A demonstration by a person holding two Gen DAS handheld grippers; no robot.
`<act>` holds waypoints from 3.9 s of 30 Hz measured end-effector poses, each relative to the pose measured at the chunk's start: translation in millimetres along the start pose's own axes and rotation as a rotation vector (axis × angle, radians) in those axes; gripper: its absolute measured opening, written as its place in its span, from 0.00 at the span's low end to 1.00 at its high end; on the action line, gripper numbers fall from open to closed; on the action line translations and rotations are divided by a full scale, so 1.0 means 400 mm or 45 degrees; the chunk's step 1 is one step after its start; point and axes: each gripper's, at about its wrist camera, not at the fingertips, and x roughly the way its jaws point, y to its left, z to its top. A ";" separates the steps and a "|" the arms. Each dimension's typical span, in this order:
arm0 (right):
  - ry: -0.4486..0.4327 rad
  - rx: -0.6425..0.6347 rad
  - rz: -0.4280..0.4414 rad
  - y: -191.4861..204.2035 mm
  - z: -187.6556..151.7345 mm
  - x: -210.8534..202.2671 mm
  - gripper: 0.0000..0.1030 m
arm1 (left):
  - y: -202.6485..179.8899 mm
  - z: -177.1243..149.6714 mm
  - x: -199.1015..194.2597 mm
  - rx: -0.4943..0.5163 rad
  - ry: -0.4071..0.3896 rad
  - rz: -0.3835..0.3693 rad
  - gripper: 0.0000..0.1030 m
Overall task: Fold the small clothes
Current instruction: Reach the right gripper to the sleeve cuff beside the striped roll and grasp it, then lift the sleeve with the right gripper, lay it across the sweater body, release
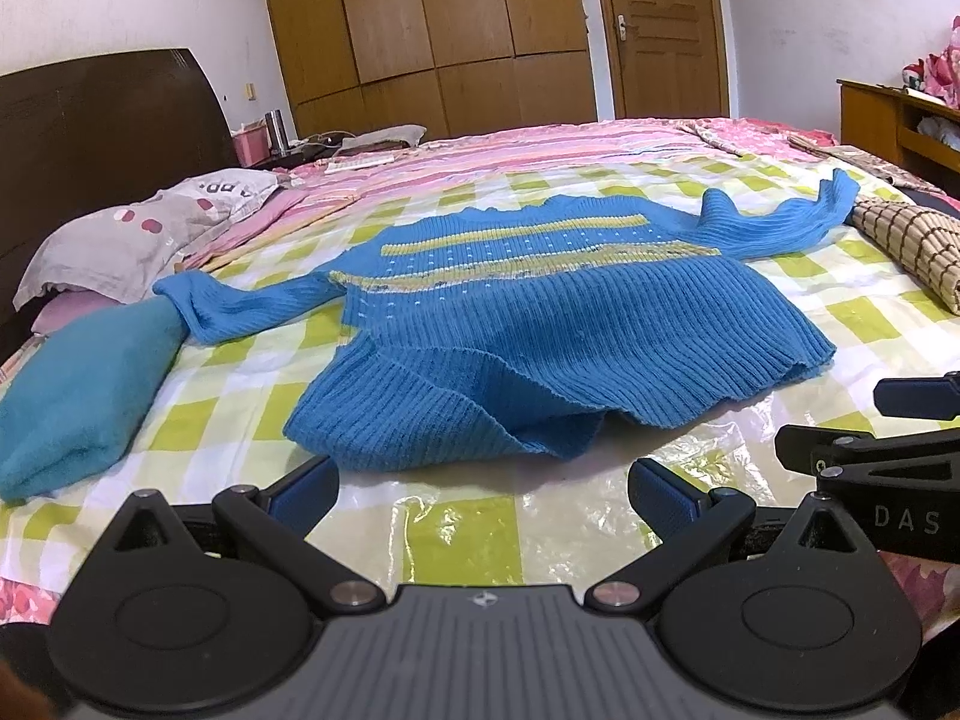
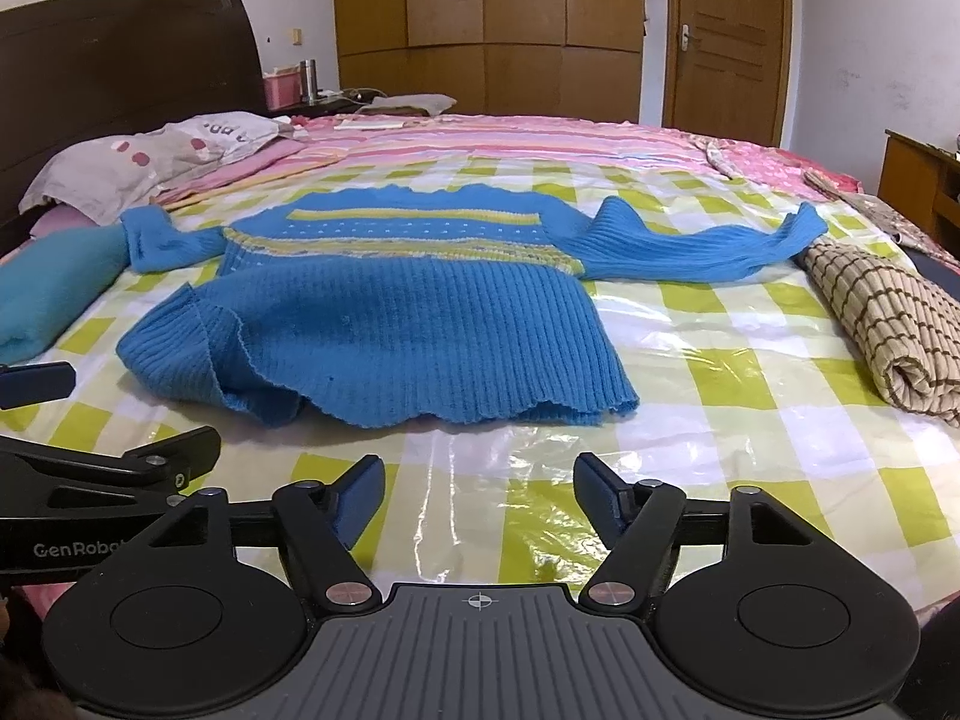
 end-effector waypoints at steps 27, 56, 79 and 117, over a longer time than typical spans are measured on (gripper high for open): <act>-0.029 0.270 -0.052 -0.227 0.197 0.104 0.46 | -0.064 0.244 0.148 -0.021 0.010 -0.223 1.00; -0.022 0.944 -0.187 -0.693 0.346 0.461 0.50 | -0.206 0.341 0.378 0.053 0.021 -0.360 1.00; -0.343 0.660 0.075 -0.449 0.534 0.385 0.09 | 0.035 0.279 0.294 -0.031 -0.027 -0.253 1.00; -0.017 -0.144 0.379 0.116 0.428 0.472 0.23 | 0.287 0.204 0.288 -0.179 -0.115 -0.214 1.00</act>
